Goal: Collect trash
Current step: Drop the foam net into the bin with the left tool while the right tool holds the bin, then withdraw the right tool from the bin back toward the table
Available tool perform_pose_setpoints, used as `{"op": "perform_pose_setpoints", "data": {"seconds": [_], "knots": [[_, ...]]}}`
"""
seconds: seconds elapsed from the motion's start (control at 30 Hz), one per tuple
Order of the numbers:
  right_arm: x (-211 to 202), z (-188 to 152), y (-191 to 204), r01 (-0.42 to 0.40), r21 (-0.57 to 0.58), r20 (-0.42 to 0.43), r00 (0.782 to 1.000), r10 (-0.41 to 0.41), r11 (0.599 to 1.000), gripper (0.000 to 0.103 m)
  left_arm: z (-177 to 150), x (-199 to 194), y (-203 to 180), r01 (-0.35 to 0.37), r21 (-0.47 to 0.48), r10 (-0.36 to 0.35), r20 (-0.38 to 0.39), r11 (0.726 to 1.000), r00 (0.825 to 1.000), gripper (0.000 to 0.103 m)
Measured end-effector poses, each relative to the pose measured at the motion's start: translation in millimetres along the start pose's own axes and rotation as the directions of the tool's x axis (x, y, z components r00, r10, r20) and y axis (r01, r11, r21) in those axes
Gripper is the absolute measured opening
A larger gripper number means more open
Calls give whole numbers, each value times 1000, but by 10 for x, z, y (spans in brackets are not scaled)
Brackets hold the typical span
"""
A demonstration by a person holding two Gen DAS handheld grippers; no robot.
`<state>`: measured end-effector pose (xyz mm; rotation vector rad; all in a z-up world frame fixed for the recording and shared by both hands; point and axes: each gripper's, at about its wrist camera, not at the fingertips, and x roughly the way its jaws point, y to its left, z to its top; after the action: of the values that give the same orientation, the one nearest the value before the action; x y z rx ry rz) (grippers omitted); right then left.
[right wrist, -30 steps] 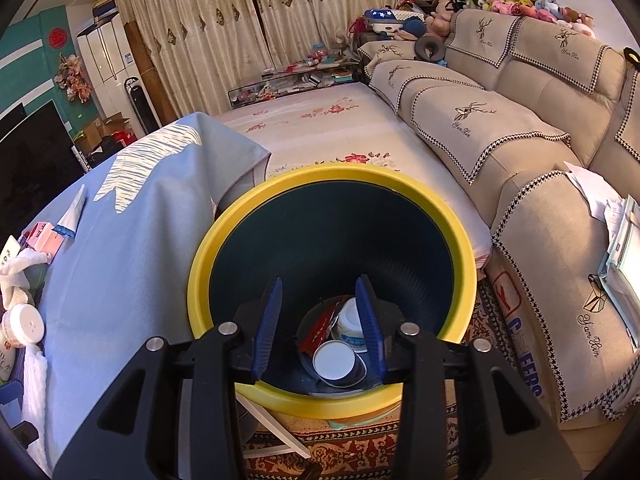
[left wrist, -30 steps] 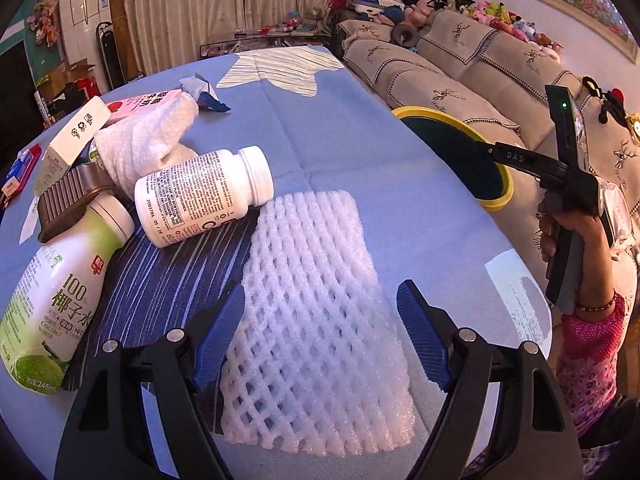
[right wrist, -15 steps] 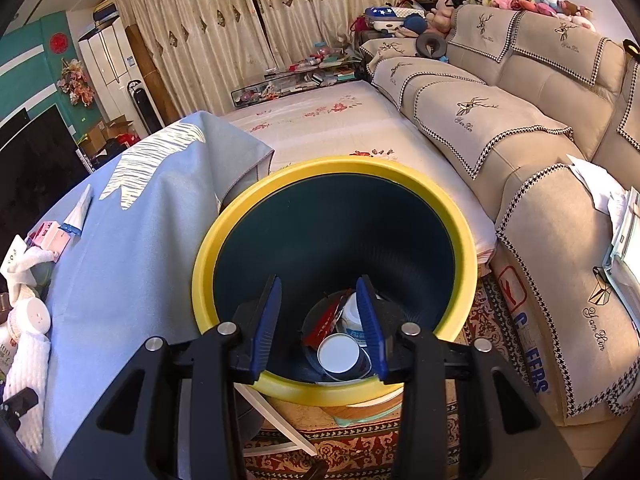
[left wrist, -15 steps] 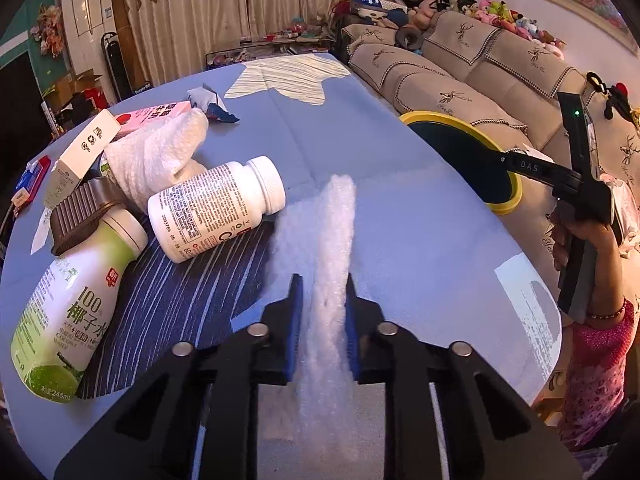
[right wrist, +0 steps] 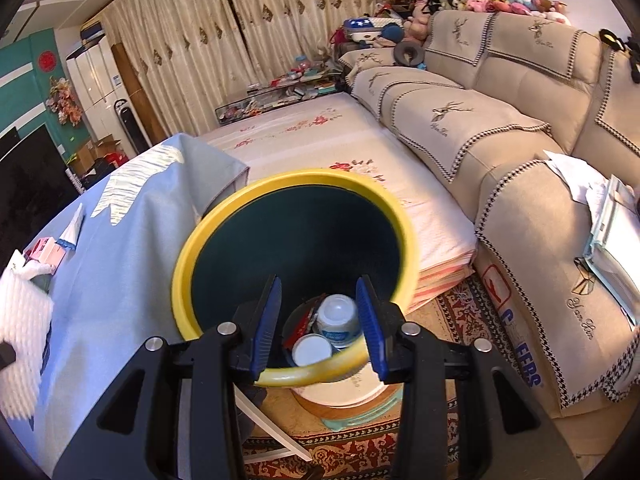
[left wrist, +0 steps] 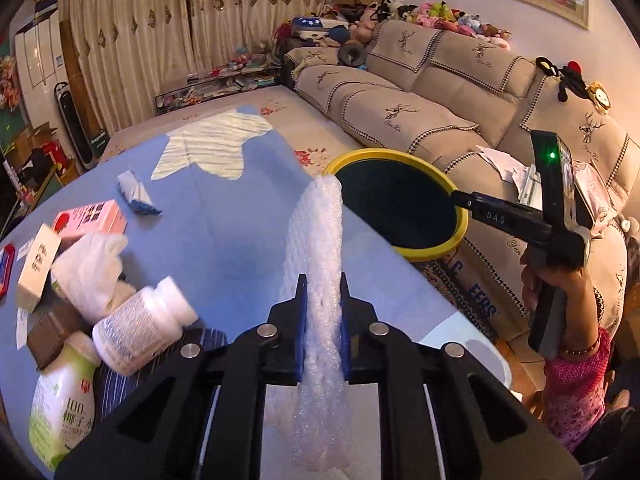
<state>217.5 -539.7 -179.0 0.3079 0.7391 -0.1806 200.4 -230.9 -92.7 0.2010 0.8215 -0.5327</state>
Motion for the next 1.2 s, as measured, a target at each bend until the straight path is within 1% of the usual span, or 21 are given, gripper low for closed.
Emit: {"op": "perform_pose_setpoints", "data": {"seconds": [0.1,0.2,0.3,0.43,0.57,0.73,0.8,0.83,0.87,0.9,0.93,0.97,1.1,1.2], "knots": [[-33,-31,-127,23,17,0,1000,-23,1000,37,231,195,-137,49,21,-49,-10,999,999,13],[-31,-50,-231,43,29,-4,999,-43,999,38,456,424,-252,110,26,-109,-34,994,993,13],[-15,-50,-312,52,44,-8,999,-51,998,38,710,641,-385,148,33,-146,-46,989,988,13],[-14,-69,-374,56,56,-12,998,-56,997,38,1036,923,-620,167,62,-164,-55,984,985,13],[-28,-82,-437,58,65,-14,998,-58,996,38,1272,1265,-782,200,47,-195,-88,979,977,14],[-49,-99,-505,63,79,-15,998,-62,995,39,1415,1565,-908,179,43,-175,-94,983,980,14],[-58,-115,-536,64,86,-18,998,-63,994,39,1445,1639,-932,162,47,-158,-86,986,984,19],[-63,-118,-545,65,89,-19,998,-64,994,40,1468,1667,-944,153,48,-149,-83,987,985,24],[-69,-123,-559,65,92,-19,998,-64,994,40,1488,1685,-953,147,45,-143,-80,988,986,31],[-73,-129,-570,65,95,-19,998,-63,993,42,1508,1698,-952,142,39,-139,-75,989,988,36],[-75,-135,-576,64,96,-20,998,-62,993,43,1515,1700,-953,135,35,-132,-70,990,989,48],[-73,-140,-578,63,96,-22,998,-61,993,43,1534,1704,-950,123,31,-121,-62,992,991,55],[-80,-160,-557,56,95,-24,998,-54,994,43,1526,1643,-888,117,13,-116,-47,993,992,56],[-85,-176,-513,49,90,-27,999,-46,995,43,1480,1454,-827,118,-3,-118,-17,993,993,58]]}}
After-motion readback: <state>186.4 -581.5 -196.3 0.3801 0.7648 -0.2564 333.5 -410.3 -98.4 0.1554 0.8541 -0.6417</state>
